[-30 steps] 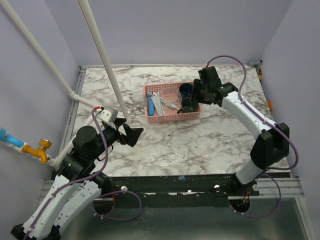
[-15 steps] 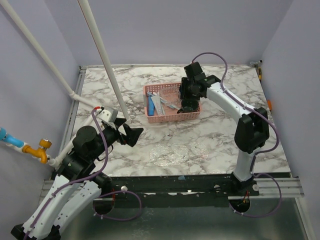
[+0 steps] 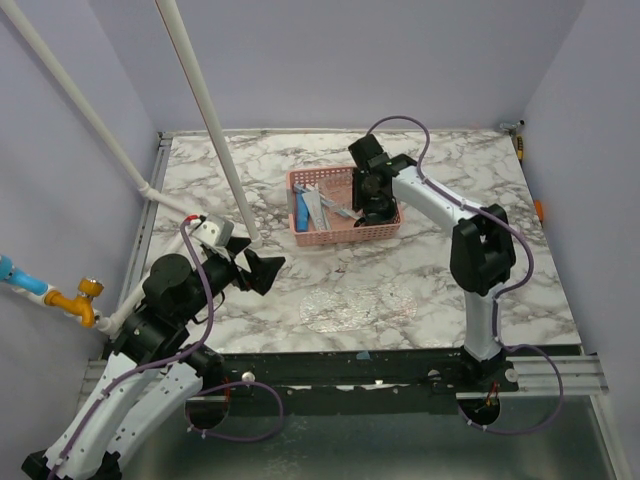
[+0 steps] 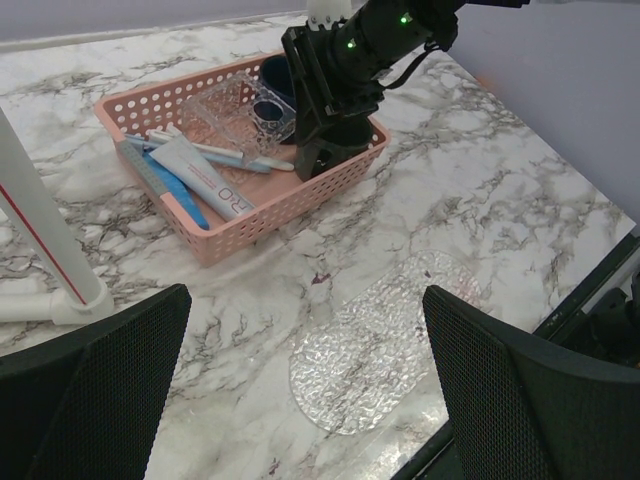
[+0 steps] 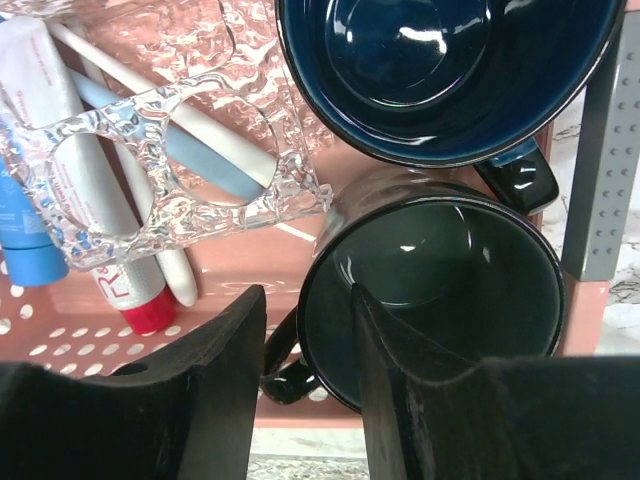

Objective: Prepare toiletry sets of a toothbrush and toothpaste on the tray

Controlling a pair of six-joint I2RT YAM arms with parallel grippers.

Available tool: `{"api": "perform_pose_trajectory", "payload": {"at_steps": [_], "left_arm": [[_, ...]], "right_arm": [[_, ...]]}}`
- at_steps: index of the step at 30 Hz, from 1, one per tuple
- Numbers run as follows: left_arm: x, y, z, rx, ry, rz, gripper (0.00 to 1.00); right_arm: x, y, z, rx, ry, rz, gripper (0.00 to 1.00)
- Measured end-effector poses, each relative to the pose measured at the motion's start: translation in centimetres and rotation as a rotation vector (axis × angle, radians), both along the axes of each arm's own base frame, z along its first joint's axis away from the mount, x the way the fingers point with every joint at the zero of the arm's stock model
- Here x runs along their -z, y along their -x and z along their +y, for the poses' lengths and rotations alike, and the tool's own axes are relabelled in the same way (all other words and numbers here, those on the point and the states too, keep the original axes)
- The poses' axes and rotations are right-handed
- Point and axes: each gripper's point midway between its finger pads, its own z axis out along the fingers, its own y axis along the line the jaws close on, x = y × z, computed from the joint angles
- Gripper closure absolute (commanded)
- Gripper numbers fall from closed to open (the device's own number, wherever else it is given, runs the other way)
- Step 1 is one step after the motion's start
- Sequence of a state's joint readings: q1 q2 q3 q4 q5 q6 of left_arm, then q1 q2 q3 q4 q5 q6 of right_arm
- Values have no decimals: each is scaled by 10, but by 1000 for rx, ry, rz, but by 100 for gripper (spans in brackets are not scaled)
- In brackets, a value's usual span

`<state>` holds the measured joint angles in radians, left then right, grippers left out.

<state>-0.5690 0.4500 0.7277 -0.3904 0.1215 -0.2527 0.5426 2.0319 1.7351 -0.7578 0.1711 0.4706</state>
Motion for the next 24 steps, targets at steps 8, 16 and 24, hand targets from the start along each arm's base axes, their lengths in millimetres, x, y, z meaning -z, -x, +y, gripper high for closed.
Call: {"api": "perform_pose_trajectory", "payload": {"at_steps": [8, 16, 24], "left_arm": [[-3, 2, 1, -1, 6, -10, 1], [-5, 3, 2, -2, 11, -17, 1], [-6, 4, 3, -2, 16, -25, 1]], "right_arm": [[17, 1, 0, 7, 55, 31, 73], [13, -2, -2, 19, 74, 27, 99], [7, -3, -4, 27, 100, 20, 100]]}}
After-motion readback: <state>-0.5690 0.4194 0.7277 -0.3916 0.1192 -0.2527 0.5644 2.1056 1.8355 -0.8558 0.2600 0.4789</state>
